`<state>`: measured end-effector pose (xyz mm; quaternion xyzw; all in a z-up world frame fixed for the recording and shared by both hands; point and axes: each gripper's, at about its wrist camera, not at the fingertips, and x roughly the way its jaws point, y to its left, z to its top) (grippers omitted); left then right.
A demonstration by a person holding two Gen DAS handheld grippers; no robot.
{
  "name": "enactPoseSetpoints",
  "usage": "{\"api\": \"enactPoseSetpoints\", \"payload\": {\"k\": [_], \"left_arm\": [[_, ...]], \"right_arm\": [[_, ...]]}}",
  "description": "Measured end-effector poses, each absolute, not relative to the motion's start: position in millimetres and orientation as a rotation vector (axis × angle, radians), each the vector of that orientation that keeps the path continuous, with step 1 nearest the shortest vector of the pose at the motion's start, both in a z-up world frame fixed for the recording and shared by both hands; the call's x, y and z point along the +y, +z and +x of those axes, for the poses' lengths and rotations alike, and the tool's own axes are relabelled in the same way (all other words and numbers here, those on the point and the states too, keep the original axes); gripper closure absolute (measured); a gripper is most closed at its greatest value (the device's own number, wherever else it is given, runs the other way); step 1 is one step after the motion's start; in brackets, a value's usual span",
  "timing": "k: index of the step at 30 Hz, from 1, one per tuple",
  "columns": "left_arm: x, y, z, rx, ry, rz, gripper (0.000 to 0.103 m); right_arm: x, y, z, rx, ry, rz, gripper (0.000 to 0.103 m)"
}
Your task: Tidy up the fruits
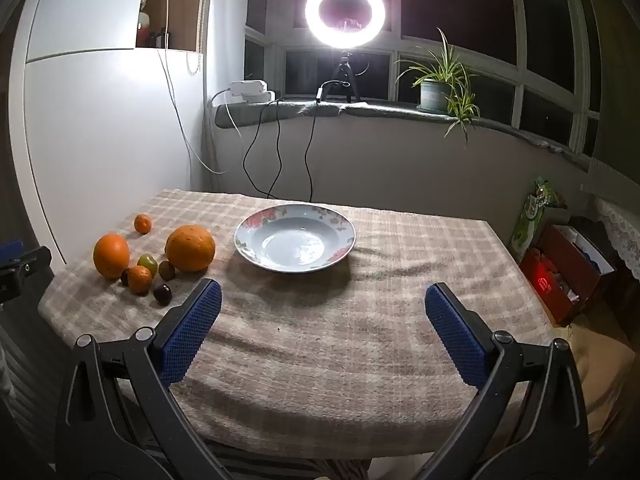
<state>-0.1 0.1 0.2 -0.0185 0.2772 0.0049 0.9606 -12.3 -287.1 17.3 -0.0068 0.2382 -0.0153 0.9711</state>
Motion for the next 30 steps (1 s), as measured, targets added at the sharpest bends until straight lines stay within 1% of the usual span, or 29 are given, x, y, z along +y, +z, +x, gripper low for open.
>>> {"api": "enactPoseSetpoints", "payload": {"k": [6,11,30], "left_arm": [[1.3,-5.4,3.5,0.575,0.002,-0.038,0.016],[-10.5,-7.6,1.1,0.583,-0.004,-0.014,0.016],[-15.5,-11.1,2.7,0.581,-0.018,-0.019,0.016]], "right_arm": [[-289.3,18.9,-17.6,0.477,-0.032,-0.010,0.000],[-298.0,6.7,-10.7,0.496,-0.040,0.003,0.000],[-300.5,14.0,-12.3,0.497,-0.045,0.008,0.000]]}}
